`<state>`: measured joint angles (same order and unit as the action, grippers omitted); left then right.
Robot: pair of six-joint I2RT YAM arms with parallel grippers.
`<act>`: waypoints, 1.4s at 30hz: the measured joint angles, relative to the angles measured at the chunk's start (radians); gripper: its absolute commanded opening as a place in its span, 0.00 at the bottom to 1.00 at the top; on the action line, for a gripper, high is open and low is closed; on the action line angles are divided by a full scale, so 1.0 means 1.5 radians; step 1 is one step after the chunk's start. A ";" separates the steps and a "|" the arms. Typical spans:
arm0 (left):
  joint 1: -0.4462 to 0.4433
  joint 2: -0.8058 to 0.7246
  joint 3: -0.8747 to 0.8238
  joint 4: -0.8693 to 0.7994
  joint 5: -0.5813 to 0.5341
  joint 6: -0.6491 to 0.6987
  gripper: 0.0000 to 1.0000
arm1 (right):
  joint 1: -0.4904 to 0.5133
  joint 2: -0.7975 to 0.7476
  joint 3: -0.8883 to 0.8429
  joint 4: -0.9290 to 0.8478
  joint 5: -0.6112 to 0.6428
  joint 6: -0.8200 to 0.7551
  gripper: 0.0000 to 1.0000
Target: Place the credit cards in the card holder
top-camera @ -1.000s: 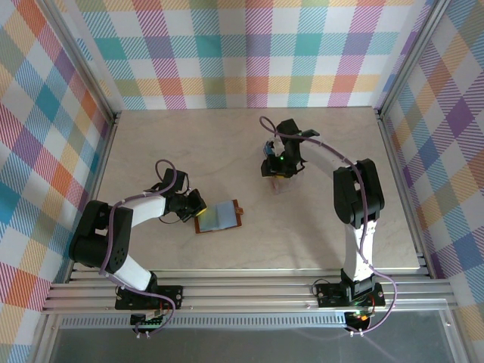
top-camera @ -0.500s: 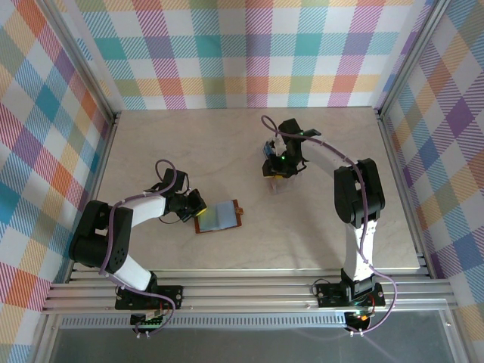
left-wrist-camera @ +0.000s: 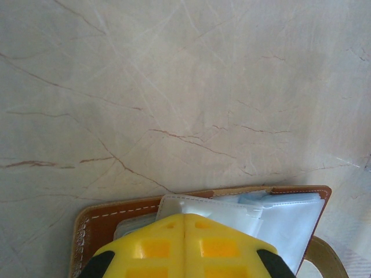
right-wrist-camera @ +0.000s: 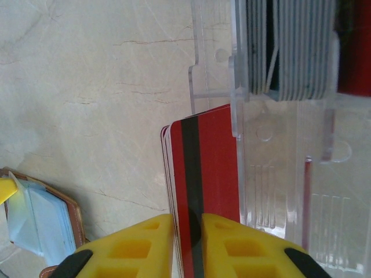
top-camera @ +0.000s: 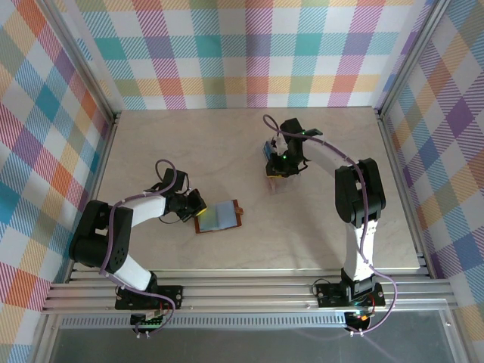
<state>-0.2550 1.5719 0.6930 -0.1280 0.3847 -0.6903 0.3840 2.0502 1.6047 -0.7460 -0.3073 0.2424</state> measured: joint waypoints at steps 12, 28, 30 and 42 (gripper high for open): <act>0.000 0.000 0.000 0.000 0.001 0.000 0.00 | -0.004 -0.004 0.000 -0.001 0.013 0.003 0.14; 0.000 0.004 0.003 0.001 0.005 0.000 0.00 | -0.009 -0.021 0.000 -0.015 0.079 0.018 0.12; 0.000 0.004 0.003 0.001 0.005 0.000 0.00 | -0.008 -0.025 0.000 -0.016 0.087 0.020 0.11; 0.000 0.007 0.004 0.003 0.007 0.000 0.00 | -0.011 -0.032 0.000 -0.022 0.082 0.020 0.27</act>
<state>-0.2550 1.5822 0.6987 -0.1238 0.3958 -0.6903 0.3676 2.0018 1.6047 -0.7795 -0.1848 0.2718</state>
